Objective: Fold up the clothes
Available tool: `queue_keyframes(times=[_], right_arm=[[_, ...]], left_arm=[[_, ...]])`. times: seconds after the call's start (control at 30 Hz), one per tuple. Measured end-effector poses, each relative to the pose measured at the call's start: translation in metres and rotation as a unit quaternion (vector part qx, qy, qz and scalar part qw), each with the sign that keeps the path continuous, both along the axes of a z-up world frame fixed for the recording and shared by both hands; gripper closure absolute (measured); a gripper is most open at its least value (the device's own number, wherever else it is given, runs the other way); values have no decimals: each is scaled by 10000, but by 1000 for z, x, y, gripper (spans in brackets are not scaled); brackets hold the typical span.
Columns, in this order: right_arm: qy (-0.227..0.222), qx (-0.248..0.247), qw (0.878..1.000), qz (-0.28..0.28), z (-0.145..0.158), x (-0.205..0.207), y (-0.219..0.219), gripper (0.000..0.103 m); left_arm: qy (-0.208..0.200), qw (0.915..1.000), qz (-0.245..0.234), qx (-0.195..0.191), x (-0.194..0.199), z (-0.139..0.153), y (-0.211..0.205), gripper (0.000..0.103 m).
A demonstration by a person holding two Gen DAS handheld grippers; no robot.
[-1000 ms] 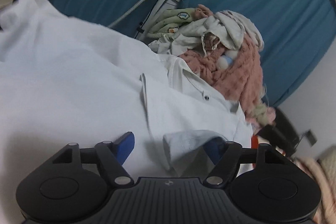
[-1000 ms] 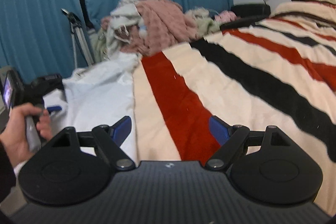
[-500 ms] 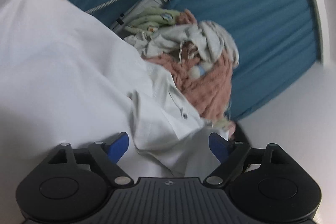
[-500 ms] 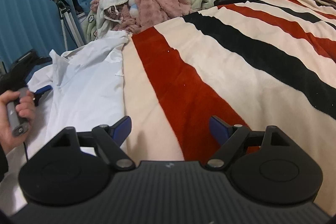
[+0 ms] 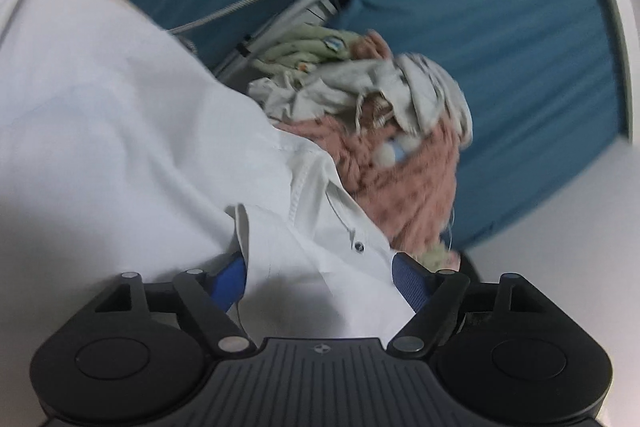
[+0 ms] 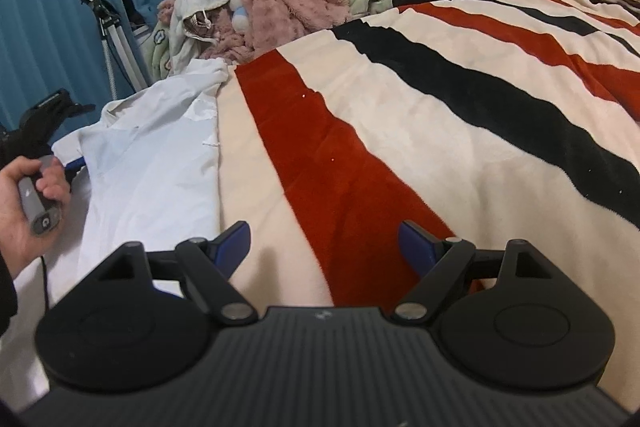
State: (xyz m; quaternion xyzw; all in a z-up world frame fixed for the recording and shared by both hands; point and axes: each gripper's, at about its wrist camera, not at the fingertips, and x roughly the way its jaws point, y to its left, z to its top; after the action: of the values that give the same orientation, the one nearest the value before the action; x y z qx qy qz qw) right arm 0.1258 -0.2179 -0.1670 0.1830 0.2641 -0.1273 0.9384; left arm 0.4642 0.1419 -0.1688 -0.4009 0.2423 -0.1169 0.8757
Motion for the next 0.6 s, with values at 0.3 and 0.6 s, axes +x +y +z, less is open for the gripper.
queue_keyframes(times=[0.3,0.6], right_arm=[[-69,43,9999,-96,1,-1,-6,21],[-138,-11,9999,-26,3,1,-3,21]], left_arm=[[327,9963,-140,779,25,2,-12,72],[-71,9369,53,3495,43,65,-85,96]])
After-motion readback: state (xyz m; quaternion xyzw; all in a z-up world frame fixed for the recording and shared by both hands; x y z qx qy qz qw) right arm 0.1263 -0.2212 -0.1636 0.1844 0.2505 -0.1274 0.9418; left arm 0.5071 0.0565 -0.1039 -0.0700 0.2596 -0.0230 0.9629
